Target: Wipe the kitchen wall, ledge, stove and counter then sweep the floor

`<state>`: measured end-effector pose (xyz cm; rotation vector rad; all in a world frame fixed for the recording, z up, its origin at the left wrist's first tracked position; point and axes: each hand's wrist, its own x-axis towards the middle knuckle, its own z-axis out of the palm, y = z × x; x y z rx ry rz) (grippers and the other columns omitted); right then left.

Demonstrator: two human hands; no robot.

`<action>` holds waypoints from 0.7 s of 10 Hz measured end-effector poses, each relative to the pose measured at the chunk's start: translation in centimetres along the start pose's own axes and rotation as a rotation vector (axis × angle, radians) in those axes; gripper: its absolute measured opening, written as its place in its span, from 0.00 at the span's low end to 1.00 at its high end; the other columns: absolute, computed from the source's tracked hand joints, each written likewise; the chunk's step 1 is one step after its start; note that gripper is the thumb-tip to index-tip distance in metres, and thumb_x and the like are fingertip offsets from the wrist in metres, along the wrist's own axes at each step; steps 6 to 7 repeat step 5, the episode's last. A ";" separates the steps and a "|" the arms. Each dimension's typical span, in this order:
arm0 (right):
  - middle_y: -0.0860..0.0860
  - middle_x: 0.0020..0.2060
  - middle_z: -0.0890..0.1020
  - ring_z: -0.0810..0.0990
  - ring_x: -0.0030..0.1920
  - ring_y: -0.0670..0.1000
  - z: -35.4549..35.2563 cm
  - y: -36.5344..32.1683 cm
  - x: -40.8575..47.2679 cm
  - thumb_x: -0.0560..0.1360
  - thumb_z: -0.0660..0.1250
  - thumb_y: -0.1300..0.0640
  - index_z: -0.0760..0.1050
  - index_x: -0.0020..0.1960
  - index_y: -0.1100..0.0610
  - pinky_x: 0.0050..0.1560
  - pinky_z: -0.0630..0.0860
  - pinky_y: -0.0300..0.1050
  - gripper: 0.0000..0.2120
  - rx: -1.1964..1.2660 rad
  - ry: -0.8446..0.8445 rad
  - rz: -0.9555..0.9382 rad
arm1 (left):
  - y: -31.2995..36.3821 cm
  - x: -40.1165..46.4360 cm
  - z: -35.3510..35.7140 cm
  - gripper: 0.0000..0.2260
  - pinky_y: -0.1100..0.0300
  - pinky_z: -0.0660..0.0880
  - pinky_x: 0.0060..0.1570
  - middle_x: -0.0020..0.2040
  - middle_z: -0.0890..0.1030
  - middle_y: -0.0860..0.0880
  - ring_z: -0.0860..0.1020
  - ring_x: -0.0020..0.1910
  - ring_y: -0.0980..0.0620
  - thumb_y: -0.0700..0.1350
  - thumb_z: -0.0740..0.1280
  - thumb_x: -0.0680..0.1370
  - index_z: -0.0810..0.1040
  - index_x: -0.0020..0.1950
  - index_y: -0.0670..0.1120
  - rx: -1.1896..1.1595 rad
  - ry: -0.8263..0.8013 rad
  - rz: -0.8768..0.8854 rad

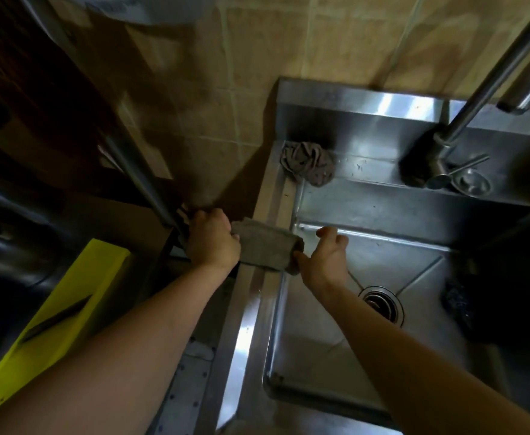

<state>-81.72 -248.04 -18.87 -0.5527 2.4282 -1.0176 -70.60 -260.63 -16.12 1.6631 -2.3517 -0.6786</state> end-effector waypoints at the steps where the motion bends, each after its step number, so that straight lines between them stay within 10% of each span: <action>1: 0.54 0.63 0.67 0.71 0.60 0.53 0.2 -0.1 -1.0 0.74 0.67 0.59 0.68 0.65 0.56 0.58 0.73 0.43 0.21 -0.151 0.004 -0.176 | -0.2 -1.4 -0.1 0.10 0.53 0.69 0.56 0.61 0.70 0.45 0.70 0.62 0.44 0.41 0.64 0.77 0.74 0.58 0.46 0.032 -0.049 0.146; 3: 0.55 0.71 0.62 0.66 0.68 0.55 1.3 -0.5 -2.6 0.75 0.61 0.66 0.55 0.76 0.54 0.63 0.71 0.41 0.31 -0.030 -0.384 -0.120 | -1.0 -3.3 0.1 0.28 0.53 0.62 0.70 0.74 0.62 0.47 0.63 0.72 0.46 0.39 0.61 0.79 0.54 0.77 0.52 -0.144 -0.372 0.074; 7: 0.56 0.65 0.68 0.70 0.64 0.56 -1.8 -0.5 -3.9 0.71 0.69 0.53 0.61 0.71 0.56 0.64 0.71 0.52 0.32 -0.197 -0.264 -0.054 | -1.1 -4.0 -2.7 0.36 0.51 0.61 0.70 0.76 0.57 0.47 0.59 0.74 0.45 0.46 0.67 0.77 0.47 0.78 0.51 -0.178 -0.431 0.008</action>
